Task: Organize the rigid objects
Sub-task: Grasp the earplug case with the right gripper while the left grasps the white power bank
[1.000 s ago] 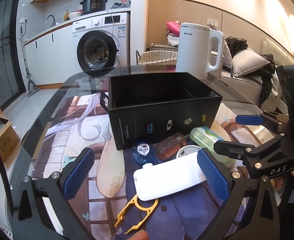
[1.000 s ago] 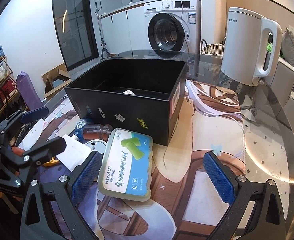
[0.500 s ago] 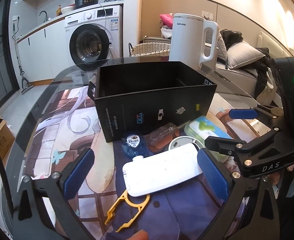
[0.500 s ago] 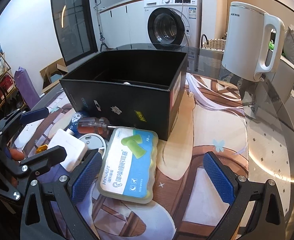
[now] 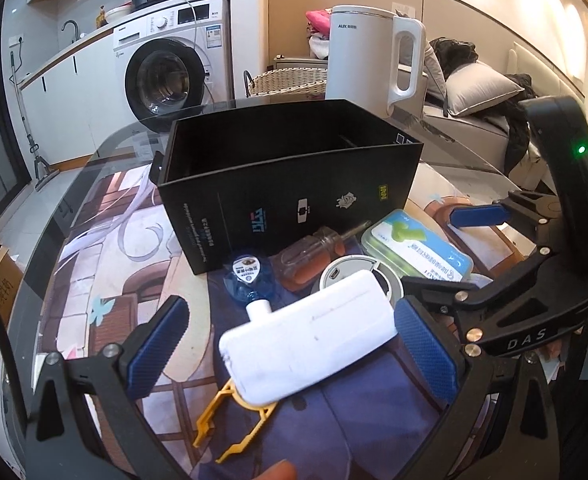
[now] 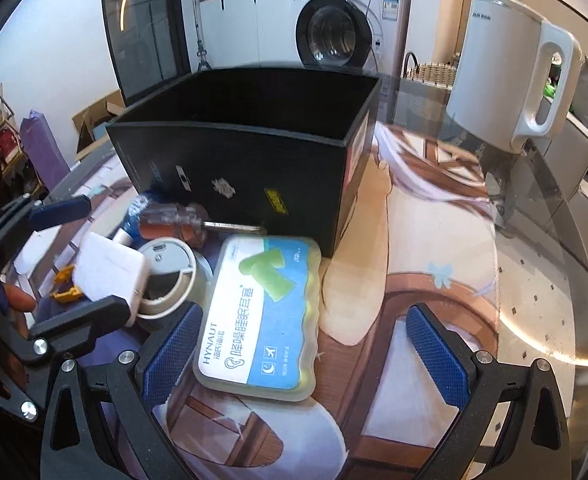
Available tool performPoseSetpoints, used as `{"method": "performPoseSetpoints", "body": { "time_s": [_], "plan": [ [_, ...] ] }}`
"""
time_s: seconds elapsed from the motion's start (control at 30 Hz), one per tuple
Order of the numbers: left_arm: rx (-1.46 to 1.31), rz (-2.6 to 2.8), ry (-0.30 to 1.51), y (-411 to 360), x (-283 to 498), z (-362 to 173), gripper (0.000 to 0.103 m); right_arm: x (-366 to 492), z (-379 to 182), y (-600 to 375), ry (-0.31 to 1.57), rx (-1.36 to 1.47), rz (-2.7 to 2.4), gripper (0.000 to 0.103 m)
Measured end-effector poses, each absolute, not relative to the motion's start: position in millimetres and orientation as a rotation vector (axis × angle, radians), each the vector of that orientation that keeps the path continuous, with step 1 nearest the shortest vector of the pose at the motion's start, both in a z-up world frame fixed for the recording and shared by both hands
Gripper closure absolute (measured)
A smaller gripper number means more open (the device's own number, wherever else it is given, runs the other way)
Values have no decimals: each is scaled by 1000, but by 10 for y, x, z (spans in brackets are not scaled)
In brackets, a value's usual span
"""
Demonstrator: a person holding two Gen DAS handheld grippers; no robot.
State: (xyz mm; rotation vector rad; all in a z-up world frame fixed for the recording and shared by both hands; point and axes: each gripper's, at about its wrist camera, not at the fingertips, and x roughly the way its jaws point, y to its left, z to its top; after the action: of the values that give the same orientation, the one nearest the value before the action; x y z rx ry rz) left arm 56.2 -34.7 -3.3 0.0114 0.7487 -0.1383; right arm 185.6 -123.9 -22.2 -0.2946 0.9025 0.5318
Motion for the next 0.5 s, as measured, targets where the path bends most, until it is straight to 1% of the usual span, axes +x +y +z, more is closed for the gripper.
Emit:
{"method": "performPoseSetpoints", "body": {
  "time_s": [0.5],
  "plan": [
    [21,-141,783,-371,538,-28,0,1812,-228,-1253,903,-307,537,0]
  ]
}}
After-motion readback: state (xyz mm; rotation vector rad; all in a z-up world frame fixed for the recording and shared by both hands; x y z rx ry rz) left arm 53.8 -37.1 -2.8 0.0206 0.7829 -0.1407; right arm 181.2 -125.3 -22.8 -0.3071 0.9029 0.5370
